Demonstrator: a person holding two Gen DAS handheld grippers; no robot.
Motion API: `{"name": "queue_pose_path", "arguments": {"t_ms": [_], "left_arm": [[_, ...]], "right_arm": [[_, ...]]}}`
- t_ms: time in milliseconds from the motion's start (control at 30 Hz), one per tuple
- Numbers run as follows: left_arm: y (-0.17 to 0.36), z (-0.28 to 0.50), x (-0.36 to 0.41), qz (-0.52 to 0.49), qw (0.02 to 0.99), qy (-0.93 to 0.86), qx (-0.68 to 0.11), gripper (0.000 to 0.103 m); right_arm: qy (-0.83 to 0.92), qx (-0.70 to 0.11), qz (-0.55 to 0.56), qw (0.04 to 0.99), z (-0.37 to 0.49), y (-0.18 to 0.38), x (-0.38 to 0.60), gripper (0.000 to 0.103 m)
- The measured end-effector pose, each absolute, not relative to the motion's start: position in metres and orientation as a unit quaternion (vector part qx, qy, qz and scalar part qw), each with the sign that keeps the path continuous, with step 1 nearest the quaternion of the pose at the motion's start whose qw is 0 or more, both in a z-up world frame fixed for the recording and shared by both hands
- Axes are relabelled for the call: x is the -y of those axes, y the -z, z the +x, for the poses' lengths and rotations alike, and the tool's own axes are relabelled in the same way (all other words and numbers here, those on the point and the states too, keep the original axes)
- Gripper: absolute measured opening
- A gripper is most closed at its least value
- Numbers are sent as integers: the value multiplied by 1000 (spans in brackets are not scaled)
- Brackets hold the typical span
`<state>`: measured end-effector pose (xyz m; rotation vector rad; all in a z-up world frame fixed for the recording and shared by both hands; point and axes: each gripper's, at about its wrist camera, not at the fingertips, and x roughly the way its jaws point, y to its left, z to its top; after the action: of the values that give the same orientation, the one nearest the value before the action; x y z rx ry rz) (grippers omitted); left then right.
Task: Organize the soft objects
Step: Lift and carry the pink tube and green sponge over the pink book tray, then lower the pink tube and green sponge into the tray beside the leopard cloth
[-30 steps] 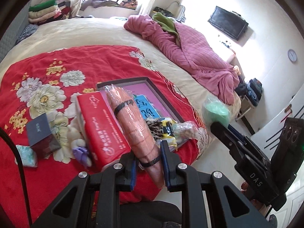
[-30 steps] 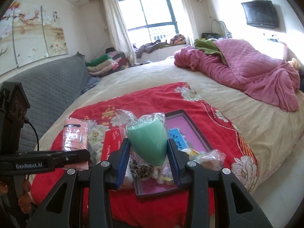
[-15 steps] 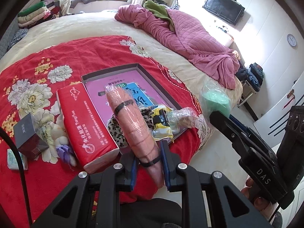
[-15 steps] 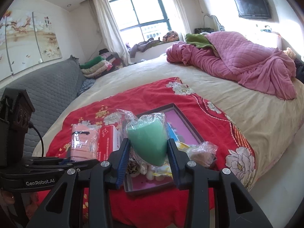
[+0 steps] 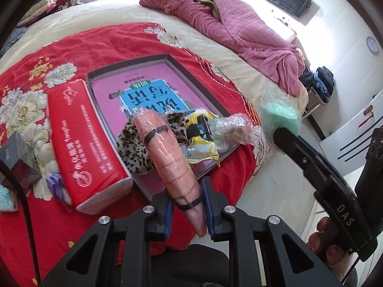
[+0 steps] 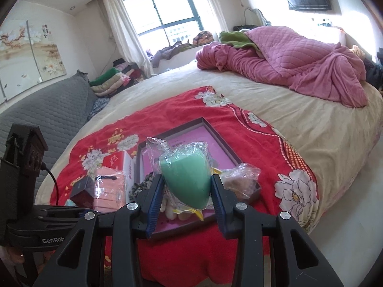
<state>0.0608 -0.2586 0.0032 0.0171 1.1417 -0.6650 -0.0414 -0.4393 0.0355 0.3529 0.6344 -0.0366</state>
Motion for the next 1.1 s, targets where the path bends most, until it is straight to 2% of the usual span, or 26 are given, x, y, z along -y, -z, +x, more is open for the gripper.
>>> {"name": "queue_pose_path", "arguments": {"t_ms": [567, 1100], "left_arm": [[45, 90, 284, 22, 765, 298, -571, 22], [52, 114, 298, 24, 765, 299, -570, 17]], "right_arm": [[26, -334, 178, 925, -27, -8, 449, 40], [13, -349, 173, 921, 2, 5, 443, 40]]}}
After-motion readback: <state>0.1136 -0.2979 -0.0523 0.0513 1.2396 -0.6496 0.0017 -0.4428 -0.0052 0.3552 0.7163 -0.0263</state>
